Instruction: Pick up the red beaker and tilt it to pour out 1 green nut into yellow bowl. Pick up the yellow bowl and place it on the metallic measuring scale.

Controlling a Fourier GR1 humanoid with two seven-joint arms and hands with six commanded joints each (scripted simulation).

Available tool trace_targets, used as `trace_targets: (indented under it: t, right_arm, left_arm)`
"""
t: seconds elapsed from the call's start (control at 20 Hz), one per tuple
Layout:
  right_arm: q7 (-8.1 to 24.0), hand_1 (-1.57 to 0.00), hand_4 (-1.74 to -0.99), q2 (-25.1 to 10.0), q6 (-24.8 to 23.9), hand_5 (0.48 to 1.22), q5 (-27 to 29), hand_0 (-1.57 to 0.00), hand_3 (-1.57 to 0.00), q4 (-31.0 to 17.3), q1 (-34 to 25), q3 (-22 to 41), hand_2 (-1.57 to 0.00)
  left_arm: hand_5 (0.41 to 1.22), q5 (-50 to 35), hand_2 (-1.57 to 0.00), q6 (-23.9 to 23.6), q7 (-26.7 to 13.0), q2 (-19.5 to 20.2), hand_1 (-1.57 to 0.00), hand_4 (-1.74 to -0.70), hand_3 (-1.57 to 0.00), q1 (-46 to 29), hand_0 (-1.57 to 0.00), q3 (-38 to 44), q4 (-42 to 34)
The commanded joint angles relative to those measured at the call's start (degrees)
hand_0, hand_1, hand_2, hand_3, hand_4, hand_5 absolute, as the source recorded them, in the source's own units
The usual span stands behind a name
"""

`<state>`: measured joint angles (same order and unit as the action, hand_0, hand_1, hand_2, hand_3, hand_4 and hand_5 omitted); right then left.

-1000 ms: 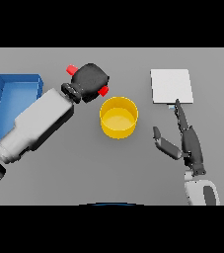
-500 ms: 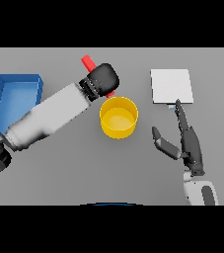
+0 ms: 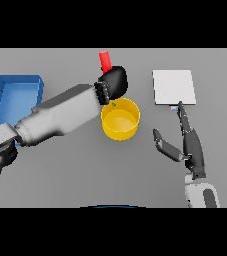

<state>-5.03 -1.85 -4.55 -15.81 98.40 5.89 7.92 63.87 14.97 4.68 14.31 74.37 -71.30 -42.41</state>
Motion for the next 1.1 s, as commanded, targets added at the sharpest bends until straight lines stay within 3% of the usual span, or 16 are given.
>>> trace_targets:
  t: [0.0,0.4,0.5,0.7,0.8,1.05]
  right_arm:
    - [0.3,0.0,-1.153,-0.6,0.0,0.627,-0.2,0.0,0.0,0.1,0.1,-0.2,0.0]
    - [0.4,0.0,-1.154,0.0,-0.7,0.635,-0.6,0.0,0.0,-0.6,-0.5,-0.2,0.0]
    - [-0.6,0.0,-1.153,-0.3,-0.2,0.636,0.1,0.0,0.0,-0.6,-0.5,-0.5,0.0]
    - [-1.8,0.0,-1.154,0.2,0.0,0.654,-0.1,0.0,0.0,-0.7,-0.1,0.3,0.0]
    - [-2.8,0.0,-1.16,0.0,-0.2,0.66,-0.5,0.0,0.0,-1.1,-0.1,0.3,0.0]
    - [-1.9,0.0,-1.152,-0.2,0.0,0.652,-0.3,0.0,0.0,-1.2,-1.0,0.1,0.0]
  left_arm:
    - [1.221,0.6,-1.57,-0.2,-0.1,-0.3,-1.57,-1.73,-1.57,0.0,-1.57,-1.2,0.3]
    - [1.221,2.4,-1.57,0.0,0.7,-2.1,-1.57,-1.72,-1.57,5.2,-1.57,-7.5,1.4]
    - [1.221,2.1,-1.57,-0.6,3.9,-0.8,-1.57,-1.72,-1.57,8.3,-1.57,-8.4,2.4]
    - [1.221,0.8,-1.57,-2.2,3.4,1.0,-1.57,-1.73,-1.57,15.6,-1.57,-7.2,5.9]
    - [1.221,-1.7,-1.57,-4.7,3.7,3.3,-1.57,-1.73,-1.18,18.9,-1.57,-4.5,9.6]
    - [1.221,-15.9,-1.57,-6.9,-0.6,6.2,-1.57,-1.73,-1.44,23.9,-1.57,9.4,23.0]
